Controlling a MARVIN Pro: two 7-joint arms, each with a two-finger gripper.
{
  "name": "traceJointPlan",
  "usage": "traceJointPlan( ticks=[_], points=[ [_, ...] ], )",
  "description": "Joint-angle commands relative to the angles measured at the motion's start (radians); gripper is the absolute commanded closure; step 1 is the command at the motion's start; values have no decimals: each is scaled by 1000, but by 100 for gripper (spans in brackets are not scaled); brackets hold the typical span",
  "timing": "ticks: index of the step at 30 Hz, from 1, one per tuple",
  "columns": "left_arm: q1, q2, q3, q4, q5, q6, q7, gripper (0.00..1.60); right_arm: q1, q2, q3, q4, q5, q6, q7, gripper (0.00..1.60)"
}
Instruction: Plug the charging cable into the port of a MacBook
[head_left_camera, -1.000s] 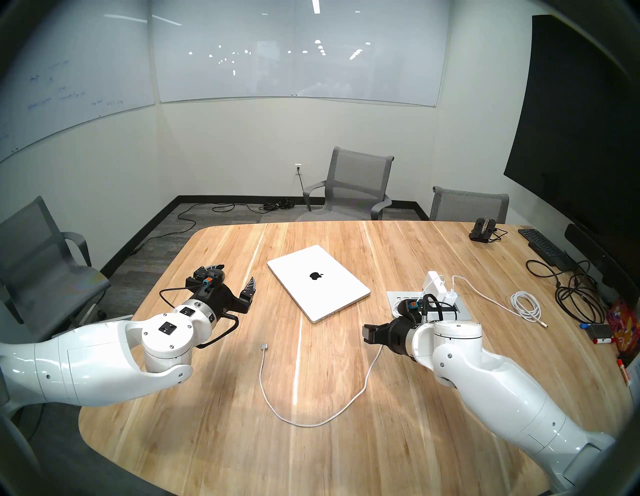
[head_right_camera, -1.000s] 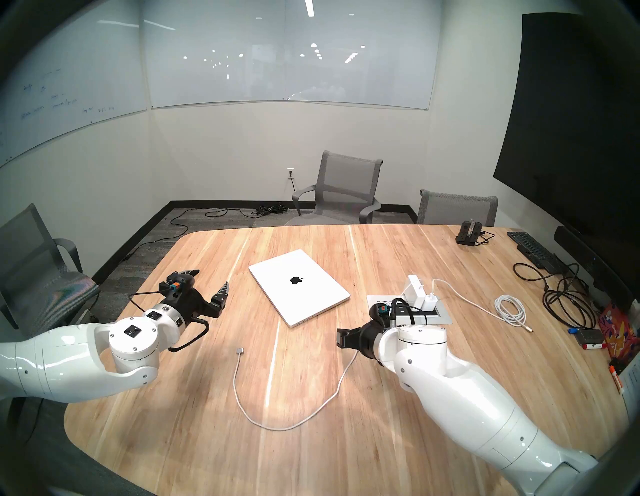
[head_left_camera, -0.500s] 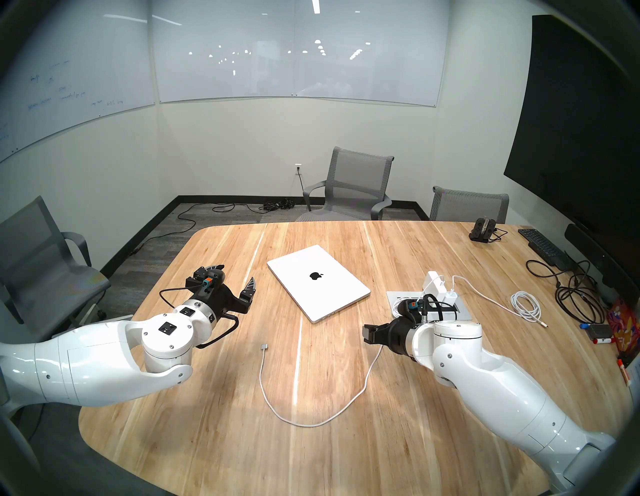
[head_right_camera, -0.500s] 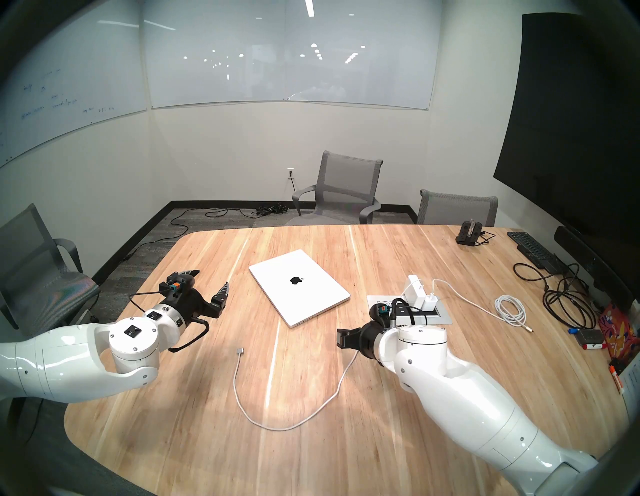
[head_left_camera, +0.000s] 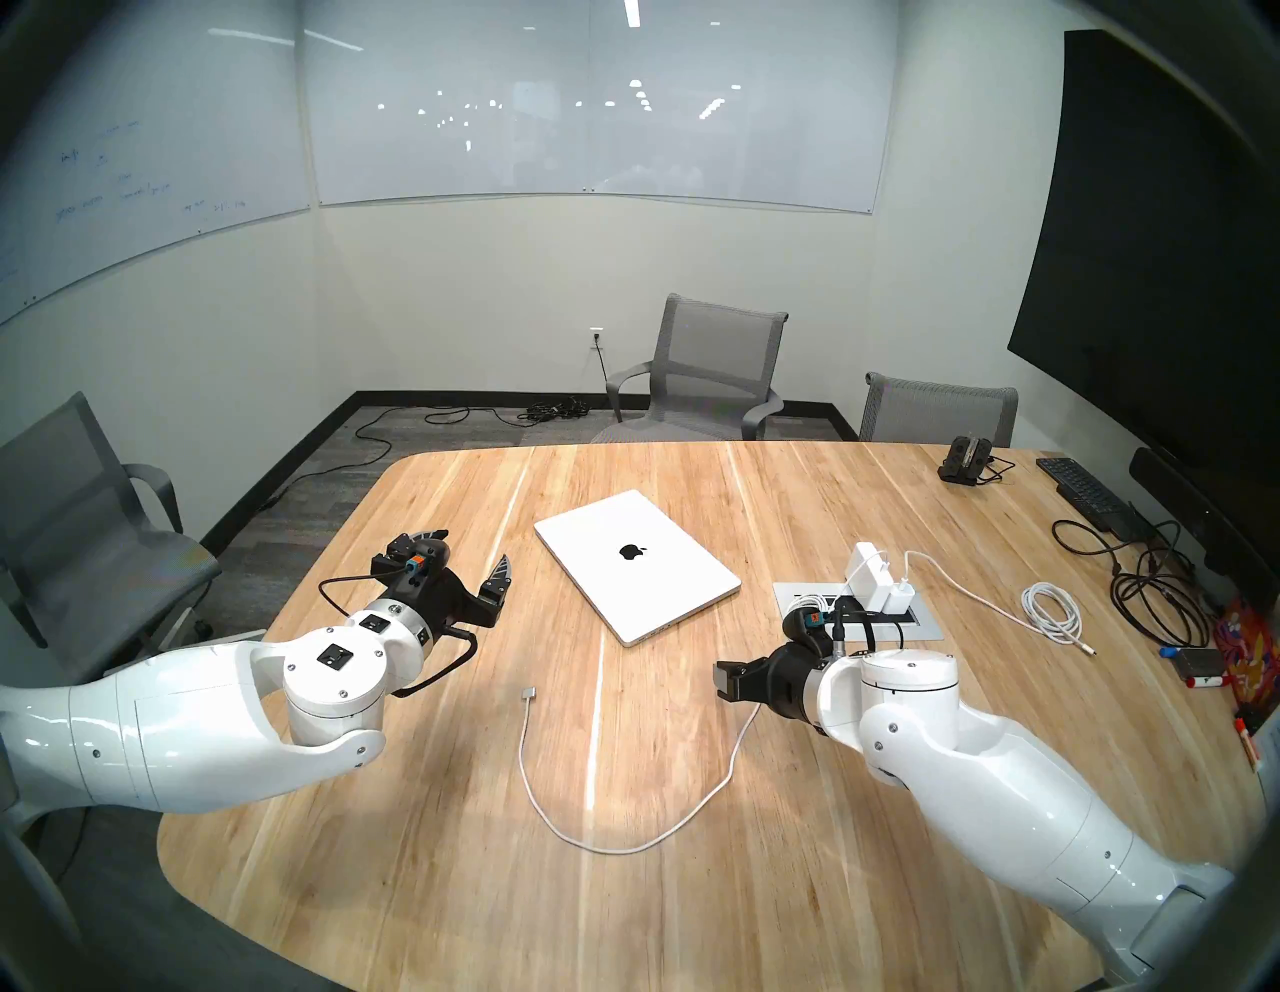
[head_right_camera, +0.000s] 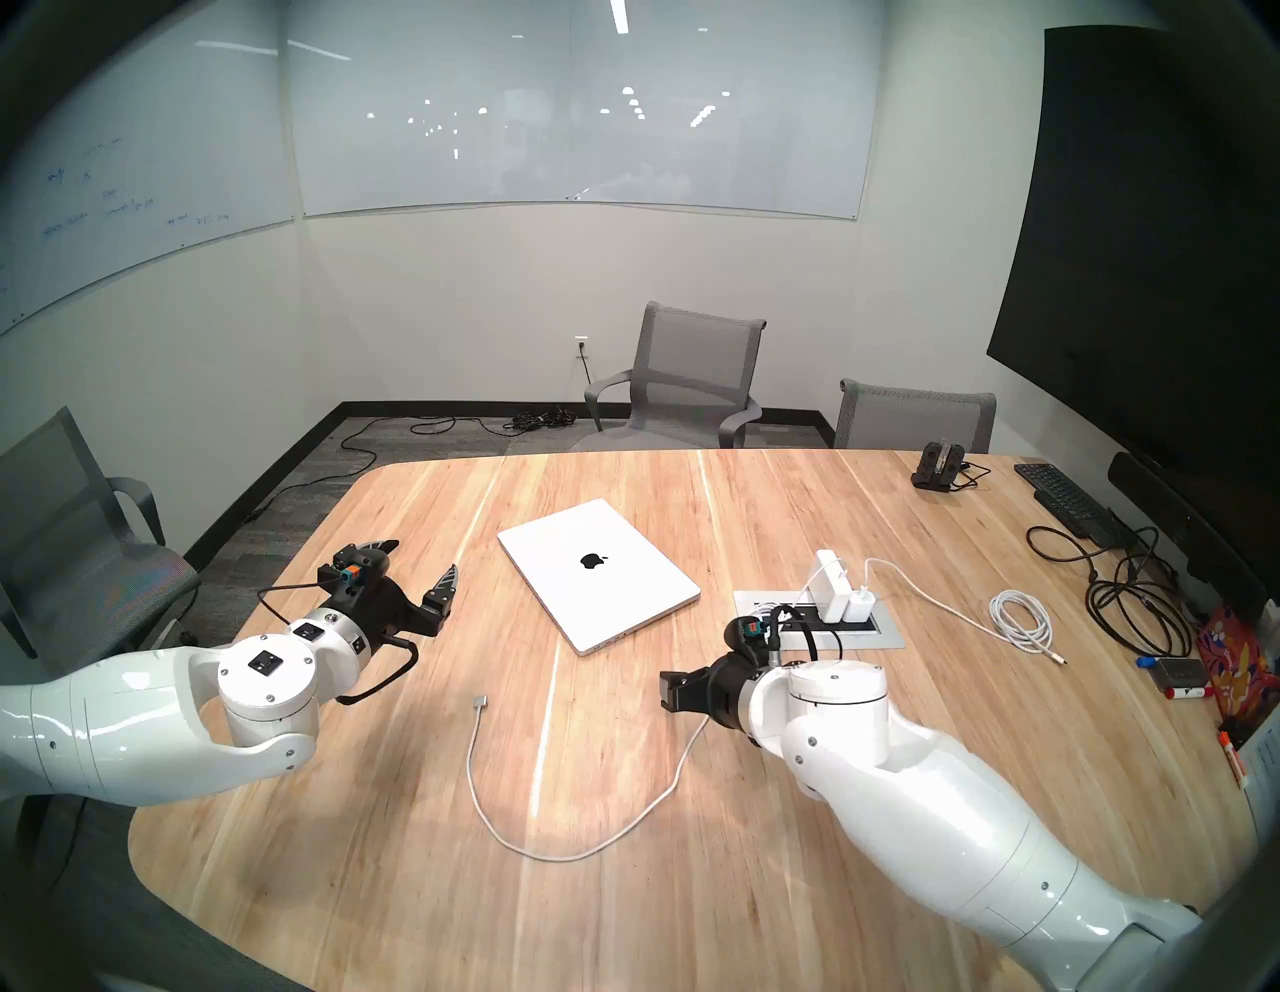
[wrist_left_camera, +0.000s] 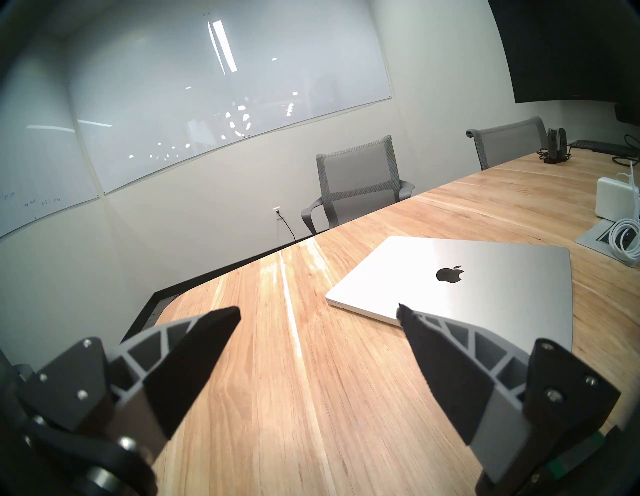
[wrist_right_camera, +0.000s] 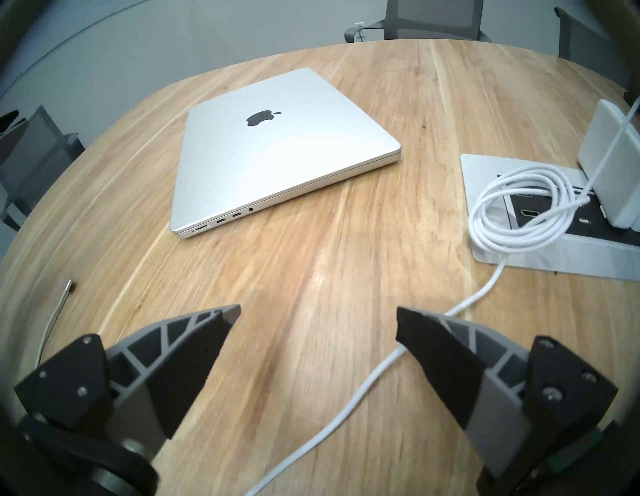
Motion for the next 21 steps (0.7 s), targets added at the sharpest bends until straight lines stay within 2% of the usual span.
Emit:
traceJointPlan(
  ticks=[1,12,21],
  points=[
    [-13,0,-12,-1,-2,-3,-1,0,-23,105,13,-62,-39,-48,98,0],
    [-13,0,-12,-2,-1,-3,0,0,-70,234,104,-85,-108,-63,304,0],
    [-13,0,-11,-2,0,-3,1,0,-49,326,145,-111,-147,-41,447,0]
  ],
)
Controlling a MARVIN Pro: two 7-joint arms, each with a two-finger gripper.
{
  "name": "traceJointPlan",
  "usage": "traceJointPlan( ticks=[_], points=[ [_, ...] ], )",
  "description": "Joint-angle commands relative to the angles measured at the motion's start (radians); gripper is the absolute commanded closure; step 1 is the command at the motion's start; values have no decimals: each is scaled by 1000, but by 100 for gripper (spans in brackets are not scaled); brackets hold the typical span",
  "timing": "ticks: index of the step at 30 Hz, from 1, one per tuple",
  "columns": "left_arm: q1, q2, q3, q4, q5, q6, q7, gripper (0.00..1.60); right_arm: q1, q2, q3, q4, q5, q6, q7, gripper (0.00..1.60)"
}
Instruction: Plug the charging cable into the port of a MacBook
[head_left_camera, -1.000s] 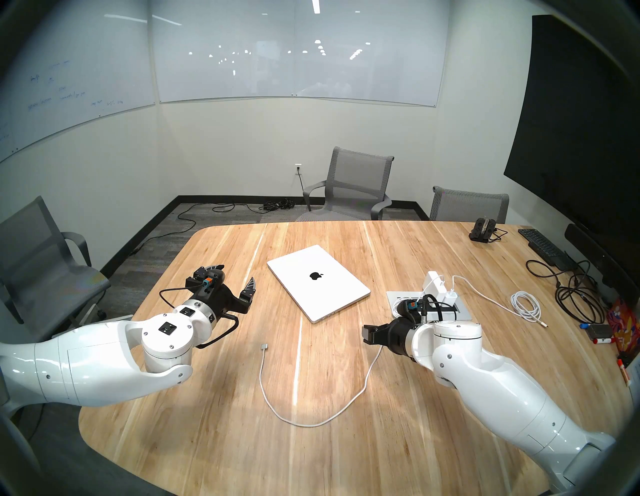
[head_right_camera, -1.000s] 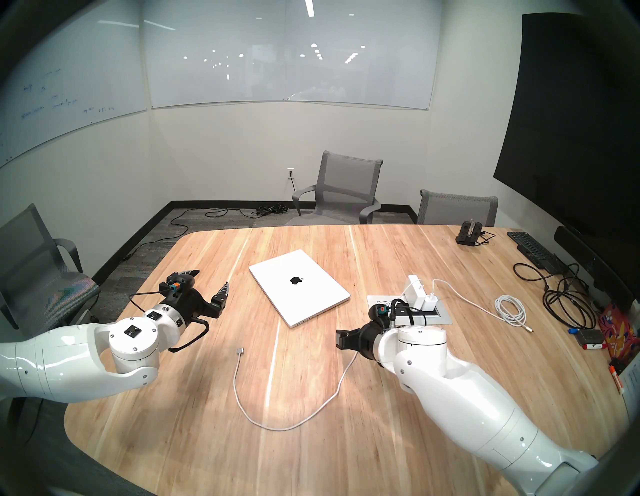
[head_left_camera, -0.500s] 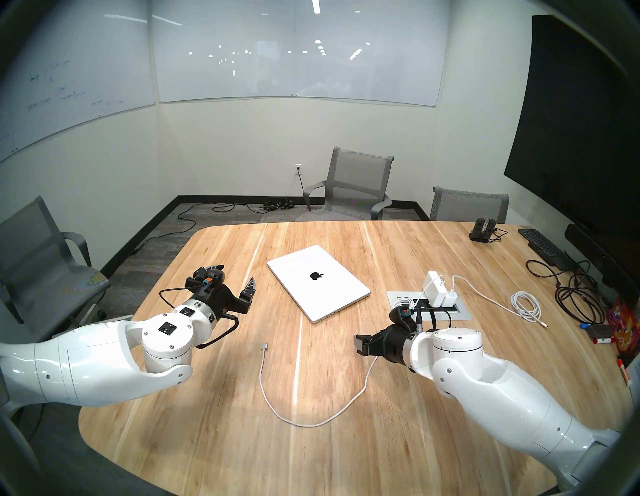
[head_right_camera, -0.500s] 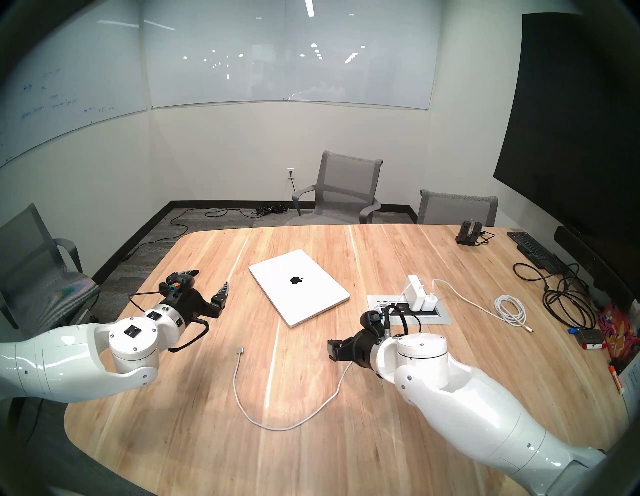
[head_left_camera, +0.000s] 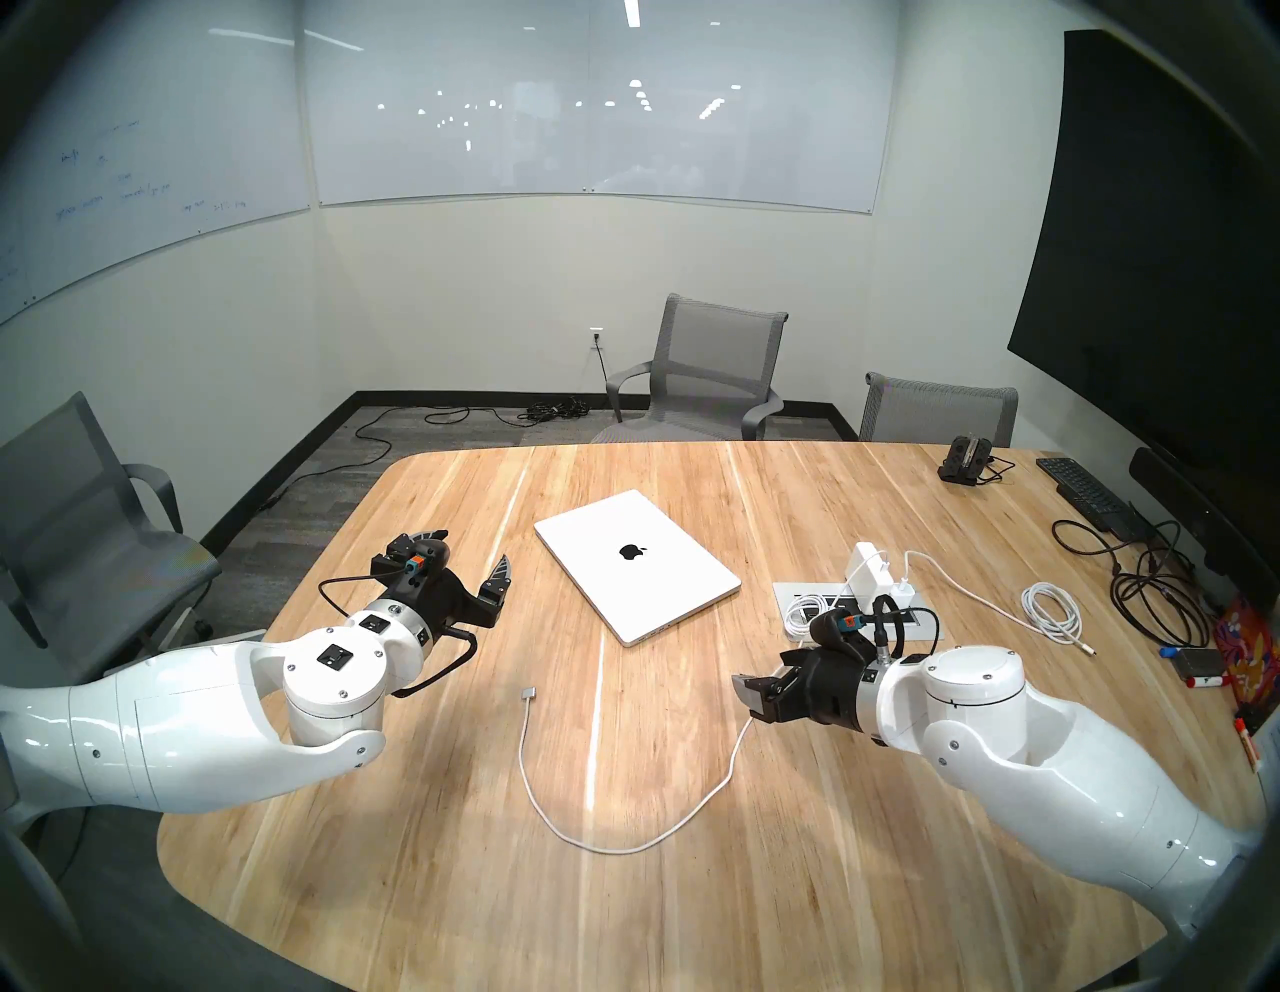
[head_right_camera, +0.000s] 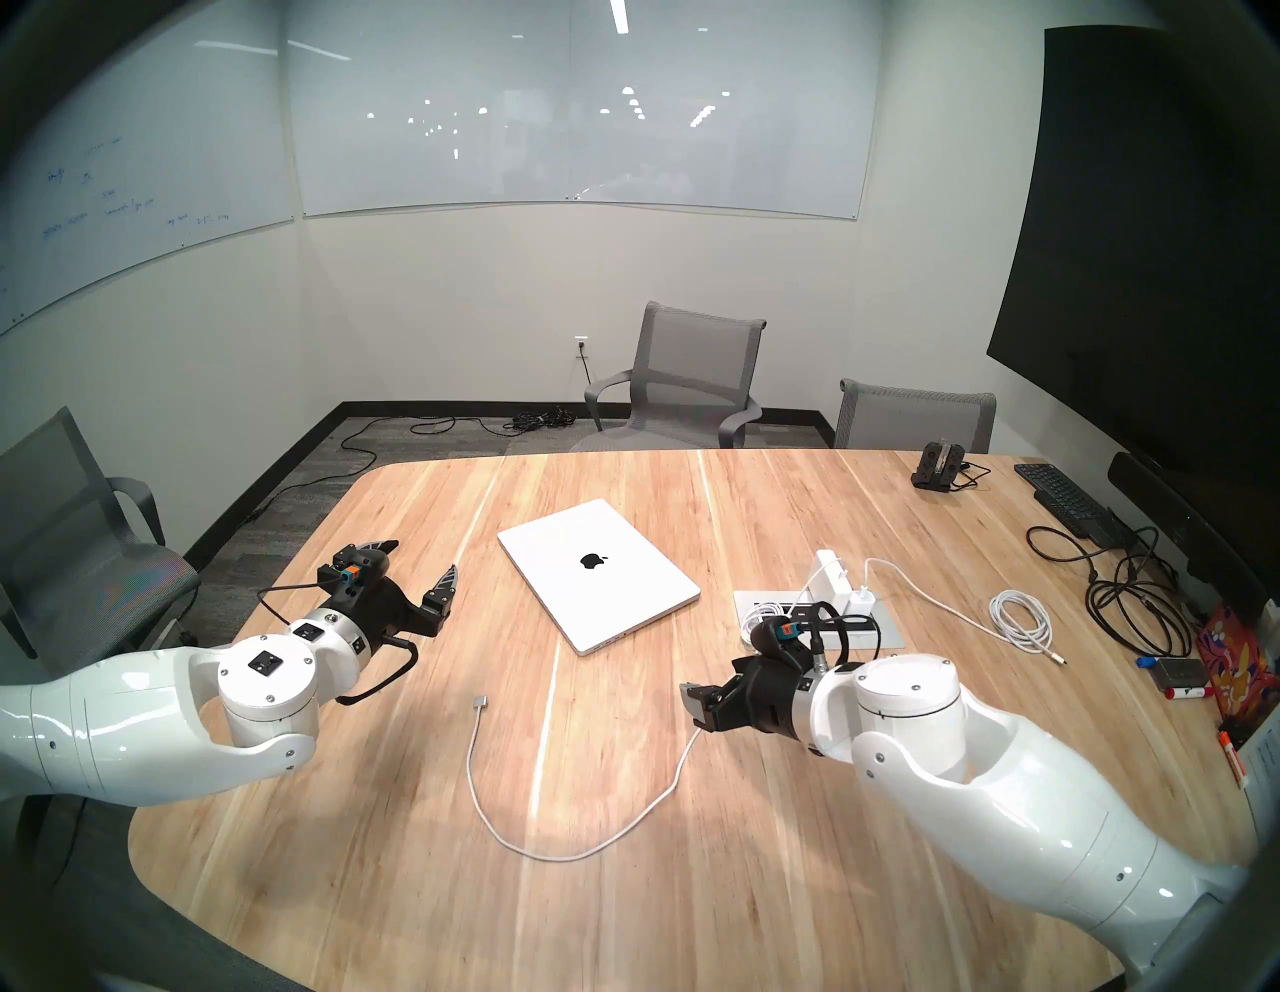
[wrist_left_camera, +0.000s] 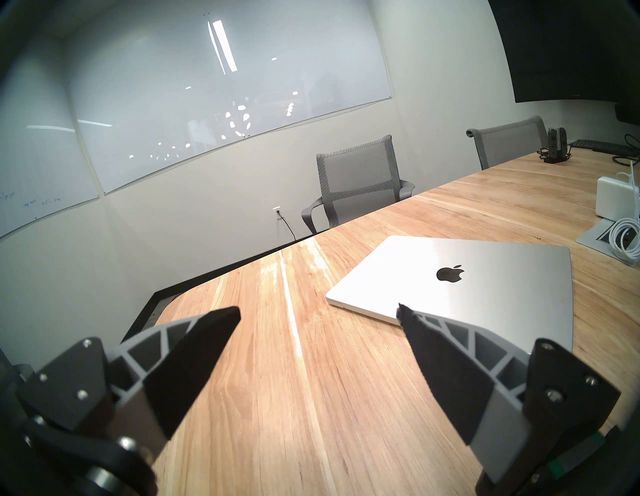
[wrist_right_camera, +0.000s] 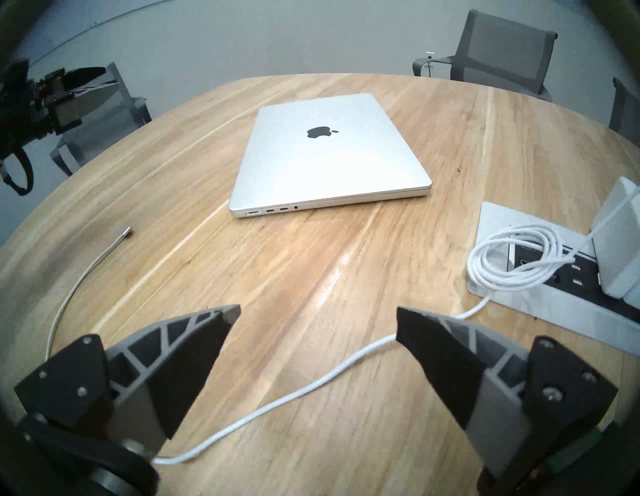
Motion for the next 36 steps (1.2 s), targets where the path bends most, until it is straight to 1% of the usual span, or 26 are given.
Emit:
traceJointPlan(
  ticks=[1,2,3,4,6,7,8,9,10,14,15,17,18,19,20,21,23,24,27,28,30,32,33,34,35,36],
  points=[
    [-13,-1,-12,-2,0,-3,0,0,25,124,44,-43,-28,4,132,0],
    [-13,-1,-12,-2,0,-3,0,0,31,137,41,-46,-28,9,148,0],
    [-13,-1,-12,-2,0,-3,0,0,31,128,48,-46,-33,13,145,0],
    [-13,-1,-11,-2,0,-3,0,0,35,140,47,-49,-36,14,162,0],
    [-13,-1,-11,-2,0,-3,1,0,53,199,43,-55,-45,13,242,0],
    [-13,-1,-11,-2,0,-3,1,0,53,199,43,-55,-45,13,242,0],
    [-13,-1,-11,-2,0,-3,1,0,54,165,50,-52,-55,24,215,0],
    [-13,-1,-11,-2,0,-3,1,0,62,201,42,-54,-55,19,257,0],
    [-13,-1,-11,-2,1,-3,1,0,68,215,36,-57,-67,21,279,0],
    [-13,-1,-11,-2,1,-3,1,0,87,244,12,-65,-100,22,336,0],
    [-13,-1,-11,-2,1,-3,1,0,96,269,1,-68,-107,14,369,0],
    [-14,-1,-11,-2,0,-3,1,0,112,280,-16,-67,-119,-2,393,0],
    [-14,-1,-11,-2,0,-3,1,0,123,288,-25,-62,-128,-12,426,0],
    [-14,-1,-11,-2,0,-3,1,0,133,286,-38,-54,-128,-27,428,0],
    [-14,-1,-11,-2,0,-3,1,0,143,290,-45,-46,-140,-37,464,0],
    [-14,-1,-11,-2,0,-3,1,0,151,294,-55,-44,-143,-46,467,0],
    [-14,-1,-11,-2,0,-3,1,0,170,300,-69,-31,-160,-65,514,0],
    [-14,-1,-11,-2,0,-3,1,0,177,302,-78,-28,-163,-74,521,0],
    [-15,-1,-11,-2,-1,-3,0,0,208,302,-100,-4,-191,-105,595,0],
    [-15,-1,-11,-2,-1,-3,0,0,214,303,-108,-2,-192,-112,592,0],
    [-15,-1,-11,-2,-1,-3,0,0,236,298,-121,18,-213,-129,650,0],
    [-15,-1,-11,-2,-1,-3,0,0,253,296,-137,28,-222,-144,667,0],
    [-15,-1,-11,-2,-1,-3,0,0,265,289,-140,42,-237,-150,710,0],
    [-15,-1,-11,-2,-1,-3,0,0,272,290,-151,43,-236,-158,702,0],
    [-15,-1,-11,-2,-1,-3,-1,0,283,284,-154,54,-248,-162,735,0],
    [-15,-1,-11,-2,-1,-3,-1,0,290,281,-159,60,-253,-166,747,0]
  ],
)
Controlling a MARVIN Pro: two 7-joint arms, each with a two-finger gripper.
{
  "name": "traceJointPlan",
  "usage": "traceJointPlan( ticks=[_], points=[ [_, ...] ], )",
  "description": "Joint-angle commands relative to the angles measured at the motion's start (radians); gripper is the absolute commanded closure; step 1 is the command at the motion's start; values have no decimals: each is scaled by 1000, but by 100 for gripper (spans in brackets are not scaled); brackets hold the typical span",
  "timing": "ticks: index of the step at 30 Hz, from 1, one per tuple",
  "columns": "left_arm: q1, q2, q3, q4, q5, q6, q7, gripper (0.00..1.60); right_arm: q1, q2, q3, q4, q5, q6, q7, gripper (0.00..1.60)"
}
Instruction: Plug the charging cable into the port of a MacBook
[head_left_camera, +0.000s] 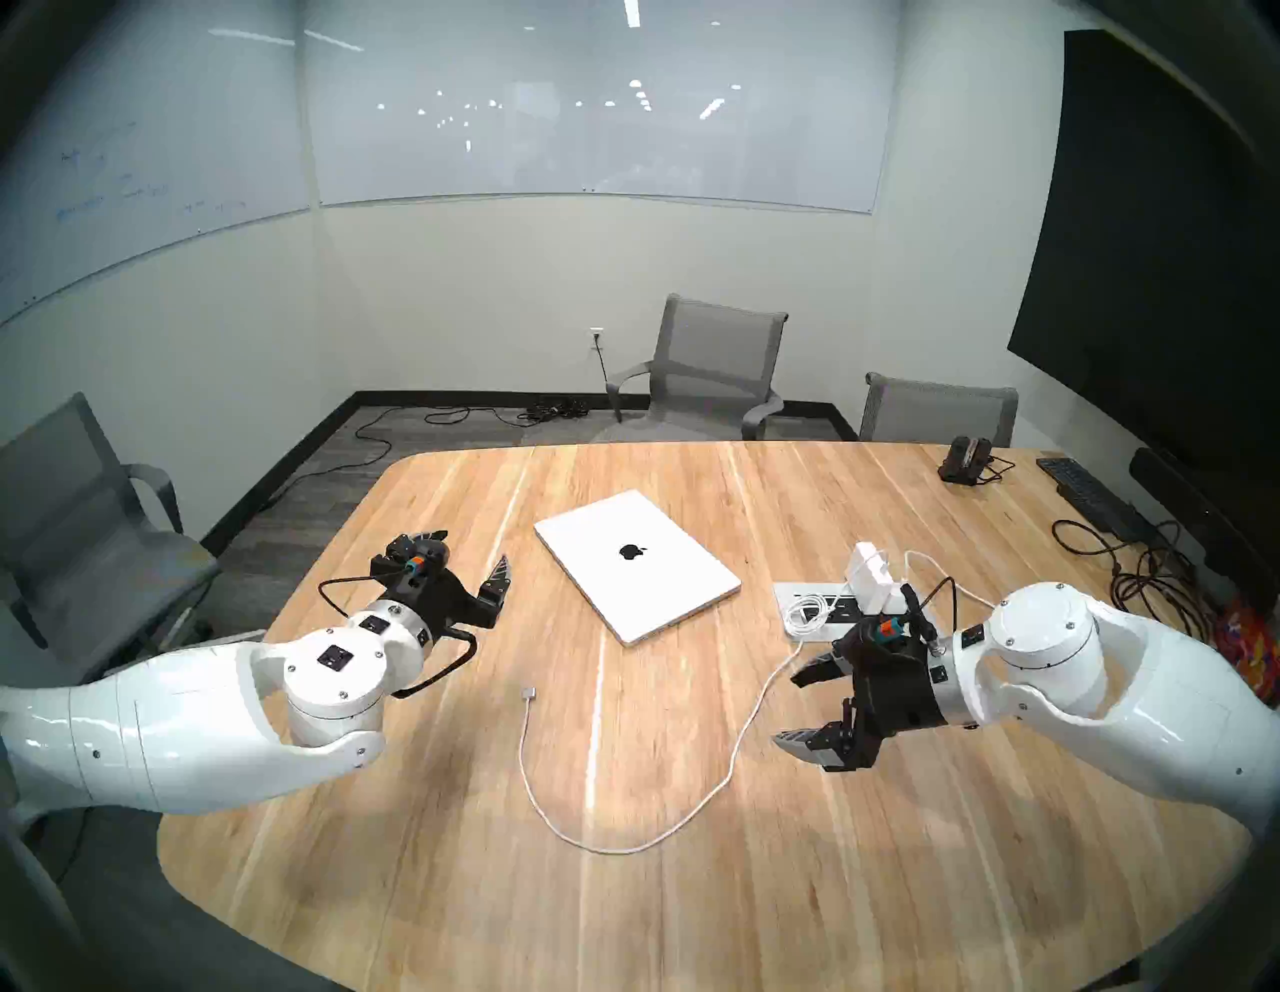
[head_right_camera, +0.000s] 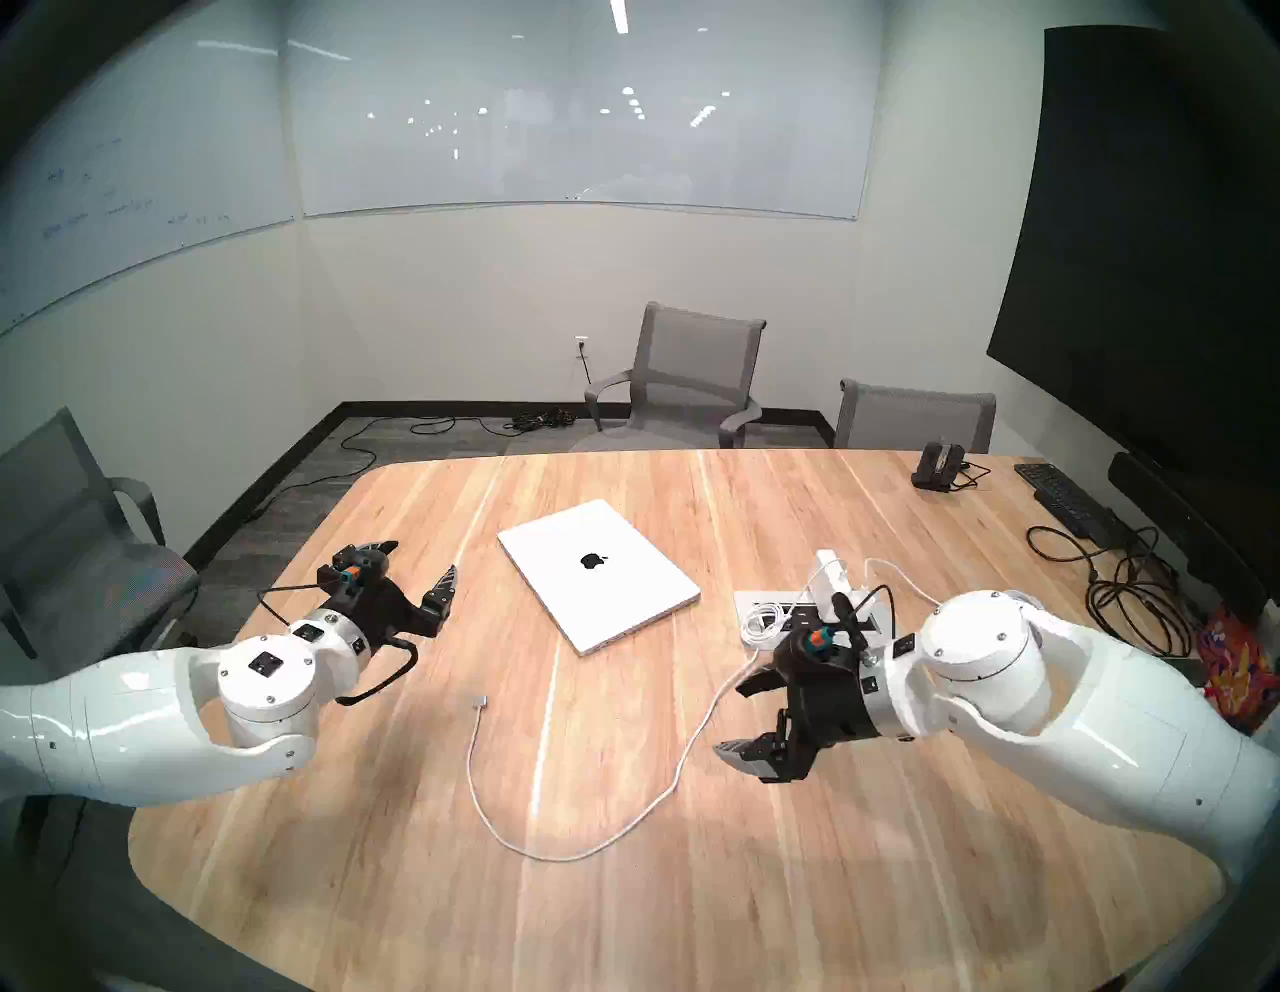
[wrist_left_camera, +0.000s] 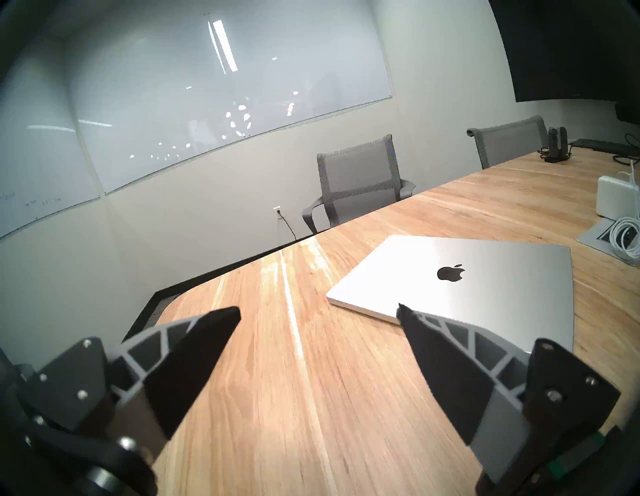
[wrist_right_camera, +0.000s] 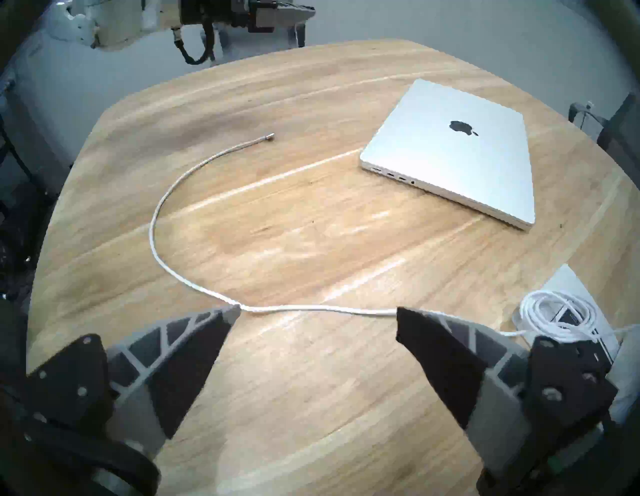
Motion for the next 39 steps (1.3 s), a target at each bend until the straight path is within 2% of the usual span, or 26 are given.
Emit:
traceJointPlan(
  ticks=[1,2,5,11,23,32,39],
  points=[
    [-14,-1,-13,-2,-2,-3,-3,0,100,-12,-20,36,-42,-53,132,0],
    [-14,-1,-13,-2,-2,-3,-3,0,107,-11,-29,37,-41,-57,126,0],
    [-15,-1,-13,-2,-3,-3,-4,0,127,-32,-29,64,-72,-62,204,0],
    [-15,-1,-13,-2,-3,-4,-5,0,150,-51,-36,86,-99,-80,270,0],
    [-15,-1,-13,-2,-3,-4,-5,0,175,-38,-45,73,-156,-120,410,0],
    [-15,-1,-13,-2,-4,-4,-5,0,194,-53,-65,51,-231,-104,462,0],
    [-15,-1,-13,-2,-4,-4,-5,0,206,-74,-86,39,-285,-90,471,0]
  ],
)
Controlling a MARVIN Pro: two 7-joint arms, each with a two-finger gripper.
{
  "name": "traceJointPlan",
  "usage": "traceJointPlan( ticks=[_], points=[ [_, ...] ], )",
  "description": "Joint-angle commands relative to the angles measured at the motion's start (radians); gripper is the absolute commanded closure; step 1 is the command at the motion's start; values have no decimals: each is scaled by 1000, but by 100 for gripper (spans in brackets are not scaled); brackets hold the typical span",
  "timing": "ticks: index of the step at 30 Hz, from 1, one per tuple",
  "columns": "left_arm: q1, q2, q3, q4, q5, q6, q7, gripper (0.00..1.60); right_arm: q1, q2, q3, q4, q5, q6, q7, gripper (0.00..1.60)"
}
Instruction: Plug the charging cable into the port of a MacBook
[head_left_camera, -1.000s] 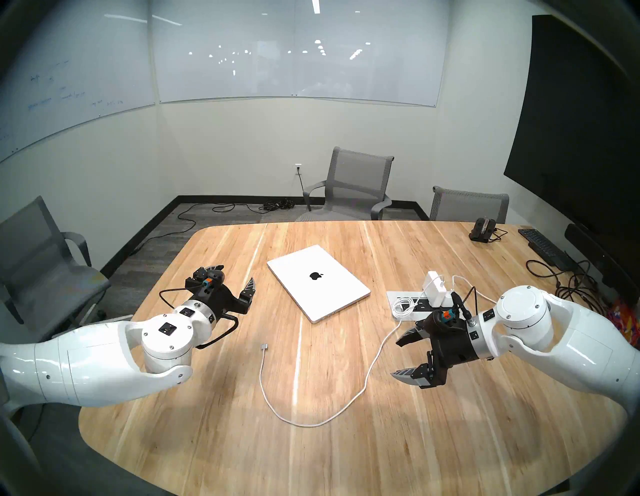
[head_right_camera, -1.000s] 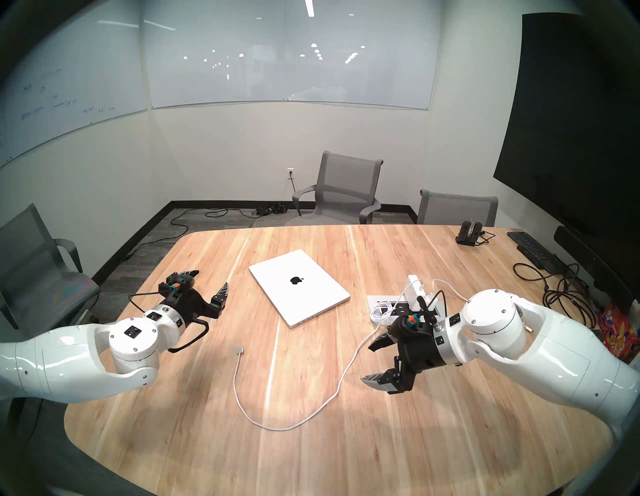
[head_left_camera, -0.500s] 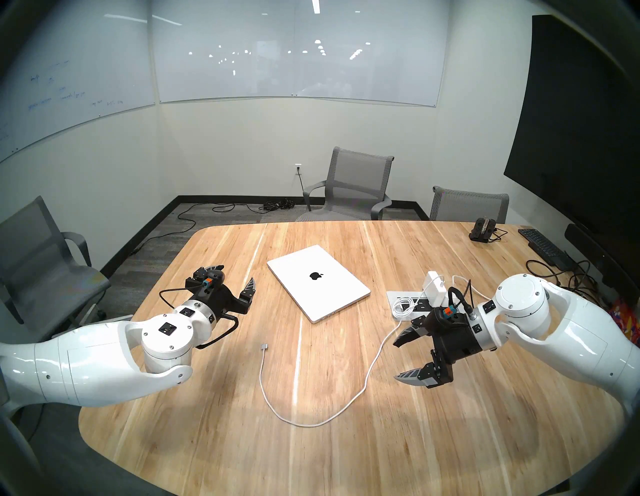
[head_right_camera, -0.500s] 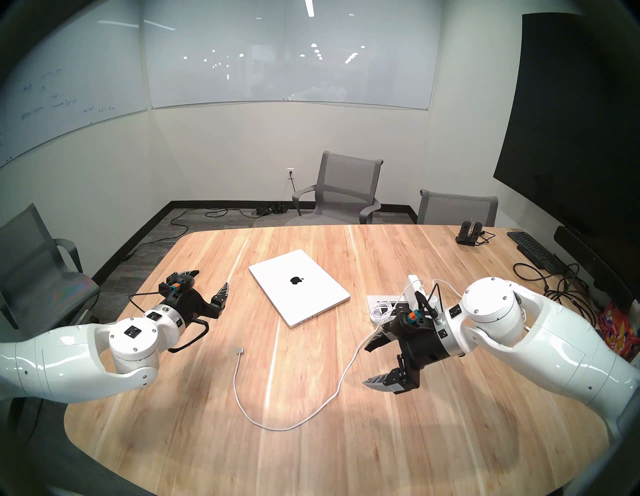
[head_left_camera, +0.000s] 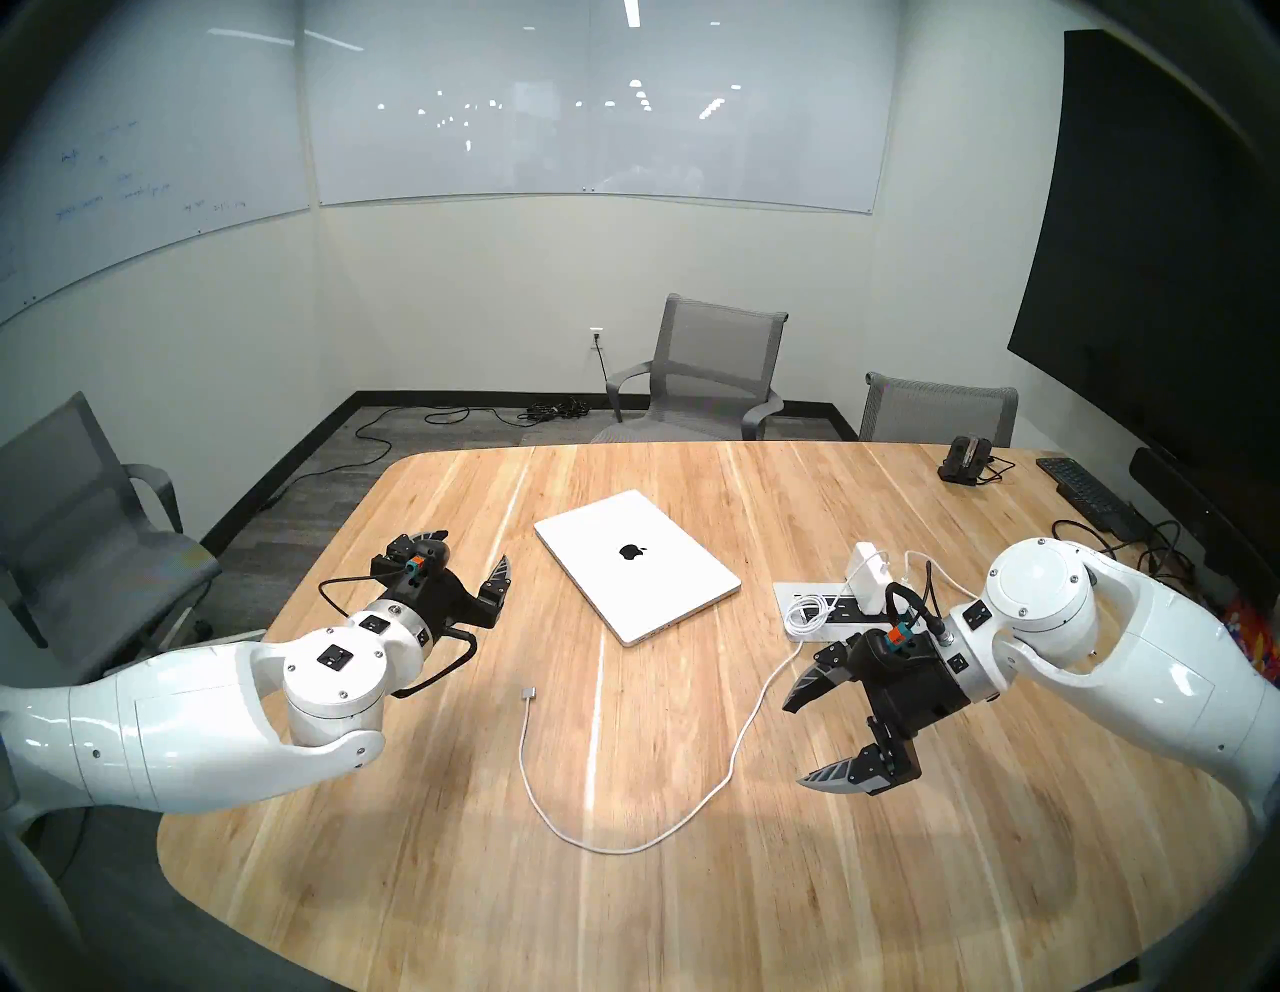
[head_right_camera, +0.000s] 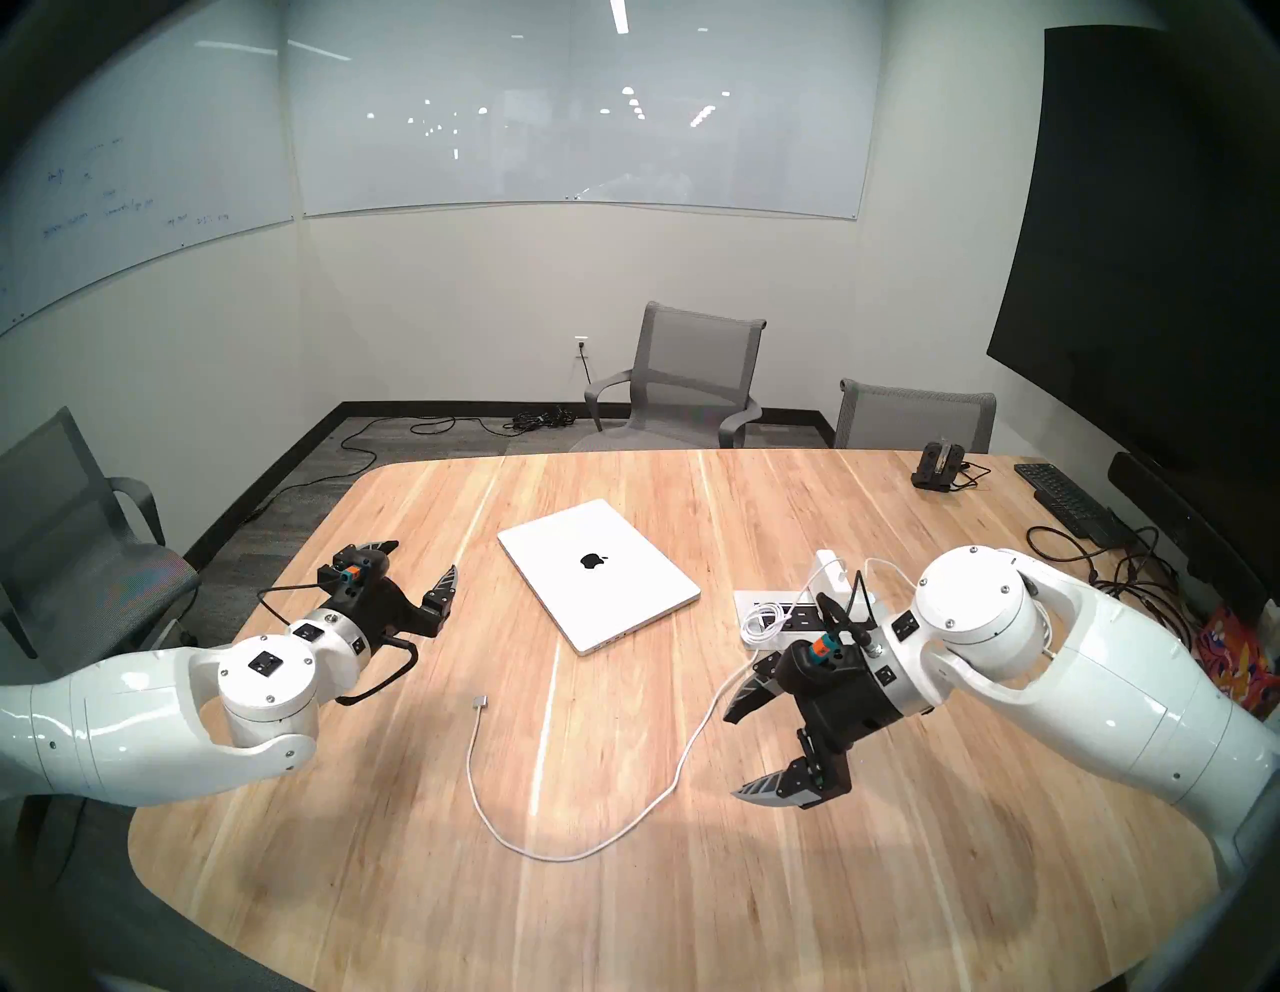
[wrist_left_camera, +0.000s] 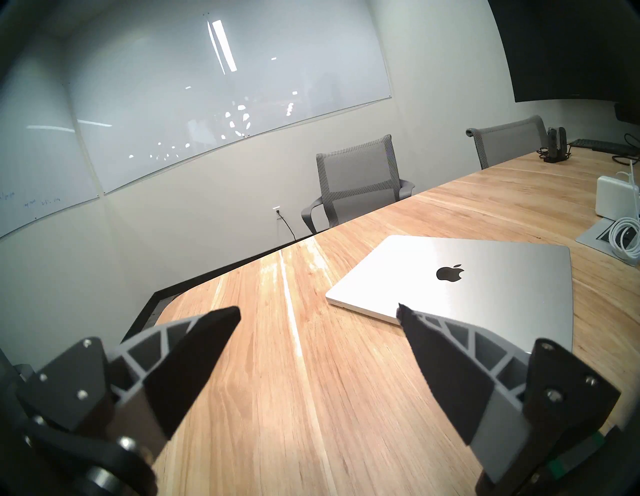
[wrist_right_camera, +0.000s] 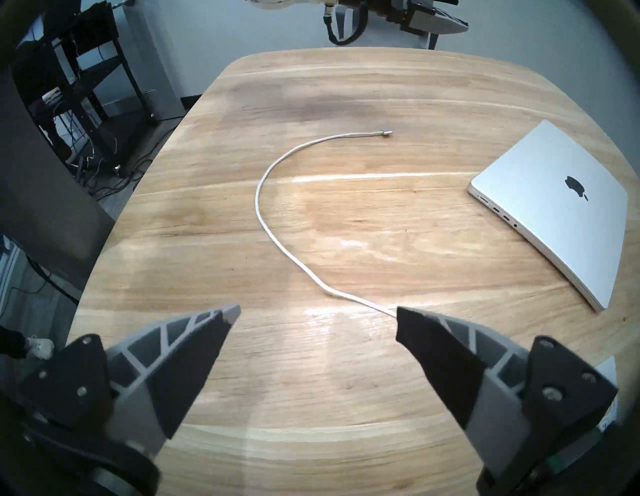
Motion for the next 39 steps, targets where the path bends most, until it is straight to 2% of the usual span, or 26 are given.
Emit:
traceJointPlan(
  ticks=[1,10,16,29,39],
  points=[
    [-14,-1,-13,-2,-3,-4,-2,0,28,-20,-6,-17,-27,12,9,0],
    [-14,-1,-13,-2,-3,-4,-2,0,62,-75,-45,-11,-112,28,30,0],
    [-14,-1,-13,-2,-3,-4,-2,0,100,-142,-85,4,-187,47,42,0],
    [-14,-1,-13,-2,-3,-4,-2,0,163,-232,-140,54,-262,59,106,0],
    [-14,-1,-13,-2,-3,-4,-2,0,192,-265,-182,75,-313,57,148,0]
  ],
)
